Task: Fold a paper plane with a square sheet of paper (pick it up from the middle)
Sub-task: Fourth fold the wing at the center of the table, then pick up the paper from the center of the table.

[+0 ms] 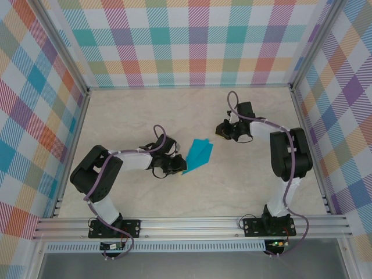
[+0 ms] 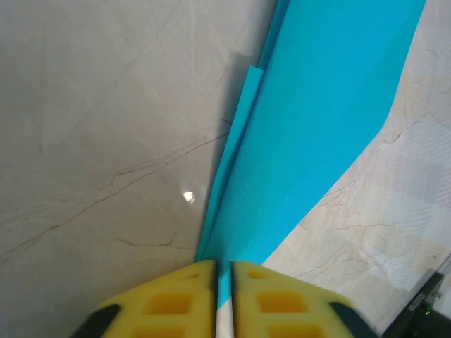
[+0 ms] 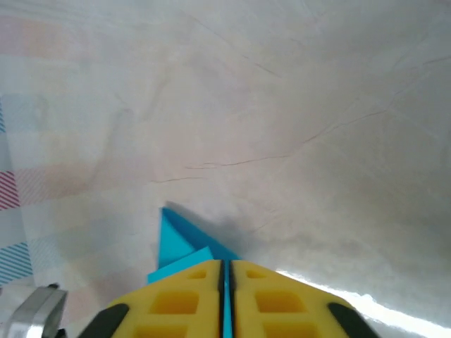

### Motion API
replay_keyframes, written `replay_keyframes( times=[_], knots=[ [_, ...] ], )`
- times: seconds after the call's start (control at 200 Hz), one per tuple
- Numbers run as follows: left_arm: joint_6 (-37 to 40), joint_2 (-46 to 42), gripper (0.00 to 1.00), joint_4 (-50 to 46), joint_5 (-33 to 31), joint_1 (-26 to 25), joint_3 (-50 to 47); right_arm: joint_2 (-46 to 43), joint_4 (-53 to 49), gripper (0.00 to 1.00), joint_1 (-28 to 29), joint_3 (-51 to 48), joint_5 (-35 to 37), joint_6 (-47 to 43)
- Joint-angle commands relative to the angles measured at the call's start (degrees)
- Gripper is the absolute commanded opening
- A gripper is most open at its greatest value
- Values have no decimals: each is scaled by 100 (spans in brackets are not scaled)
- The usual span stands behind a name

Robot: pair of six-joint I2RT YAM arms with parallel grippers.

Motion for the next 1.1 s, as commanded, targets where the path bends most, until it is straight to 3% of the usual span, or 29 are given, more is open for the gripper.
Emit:
replay_keyframes(
  times=[0.0, 0.2, 0.32, 0.43, 0.495, 0.71, 1.095],
  knots=[
    [80, -385, 28, -338, -201, -9, 385, -634, 80, 22, 80, -509, 101, 637],
    [144, -808, 62, -712, -1163, 78, 770, -1113, 433, 42, 436, -1227, 179, 1561],
    [133, -999, 77, -729, -1713, 198, 793, -1099, 692, 53, 778, -1441, 323, 1986],
    [58, -1197, 86, -456, -1897, 287, 683, -964, 987, 56, 1047, -1534, 412, 2262],
    [48, -1299, 99, -309, -1917, 318, 605, -829, 1088, 54, 1166, -1489, 372, 2330],
    [7, -1217, 100, -182, -1080, 420, 653, -471, 1138, 48, 1416, -1164, 357, 2353],
    [-194, -754, 100, -760, -1172, 619, 931, 109, 1564, 36, 1552, -861, -147, 2488]
  ],
)
